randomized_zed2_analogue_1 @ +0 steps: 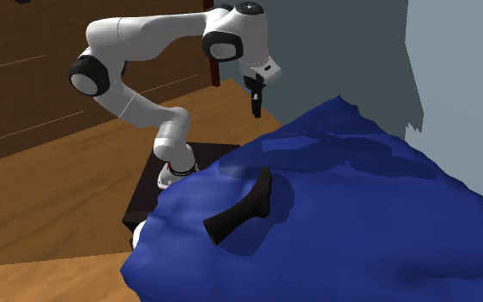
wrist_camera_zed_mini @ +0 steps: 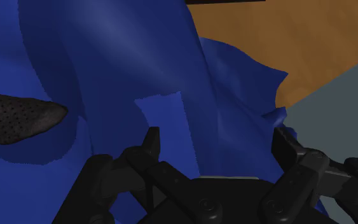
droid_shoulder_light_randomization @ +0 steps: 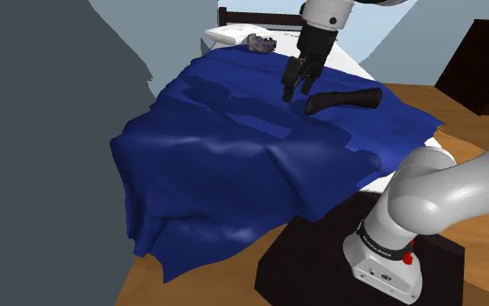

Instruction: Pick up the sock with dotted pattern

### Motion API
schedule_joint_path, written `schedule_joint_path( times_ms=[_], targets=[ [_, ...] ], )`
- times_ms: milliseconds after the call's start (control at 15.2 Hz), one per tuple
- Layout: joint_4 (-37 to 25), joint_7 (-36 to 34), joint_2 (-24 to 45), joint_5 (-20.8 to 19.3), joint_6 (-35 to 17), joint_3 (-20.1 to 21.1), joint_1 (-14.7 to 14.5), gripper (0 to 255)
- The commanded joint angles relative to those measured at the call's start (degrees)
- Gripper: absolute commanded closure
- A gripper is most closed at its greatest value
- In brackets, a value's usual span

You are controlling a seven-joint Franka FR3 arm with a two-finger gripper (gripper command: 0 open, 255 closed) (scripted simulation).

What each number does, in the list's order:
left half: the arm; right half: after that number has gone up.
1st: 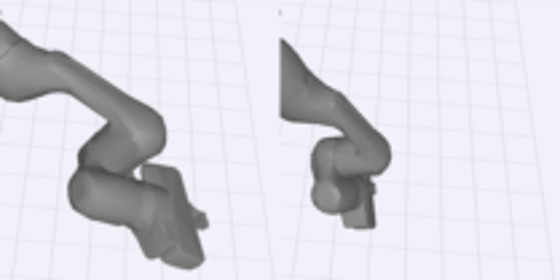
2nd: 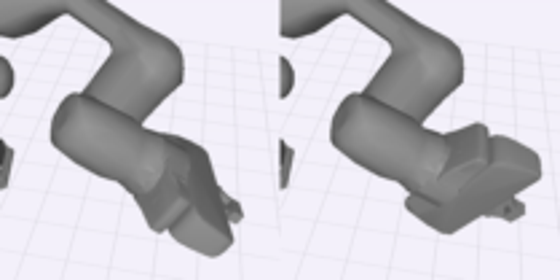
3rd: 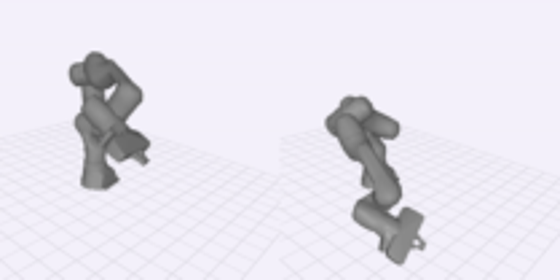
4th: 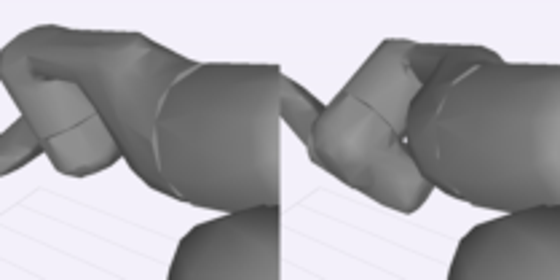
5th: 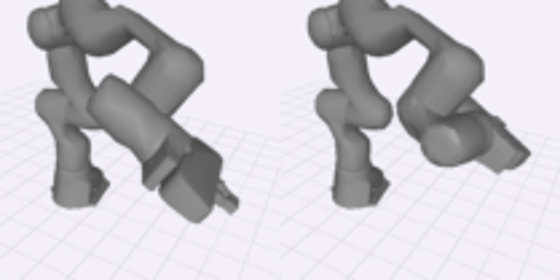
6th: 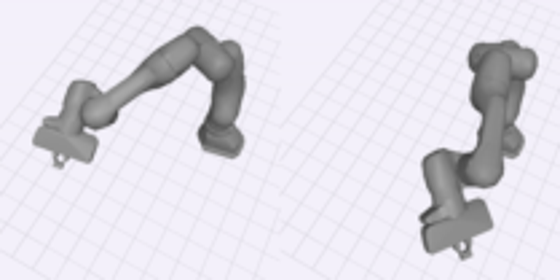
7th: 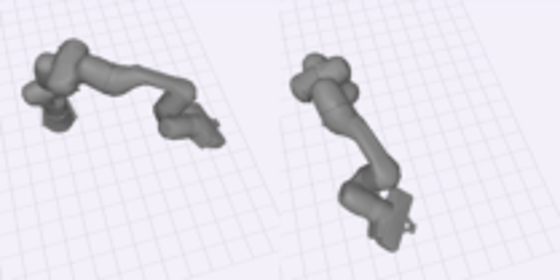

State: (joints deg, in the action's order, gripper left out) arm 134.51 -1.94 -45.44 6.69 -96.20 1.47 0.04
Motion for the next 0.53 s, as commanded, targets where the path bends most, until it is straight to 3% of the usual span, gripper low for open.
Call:
schedule_joint_path(
  times_ms=[0,462],
  targets=[
    [0.0,0.0,0.0,0.0,0.0,0.0,0.0,0],
    [4.9,15.2,-3.3,-7.9,-0.4,-8.9,1.2,0]
  ],
)
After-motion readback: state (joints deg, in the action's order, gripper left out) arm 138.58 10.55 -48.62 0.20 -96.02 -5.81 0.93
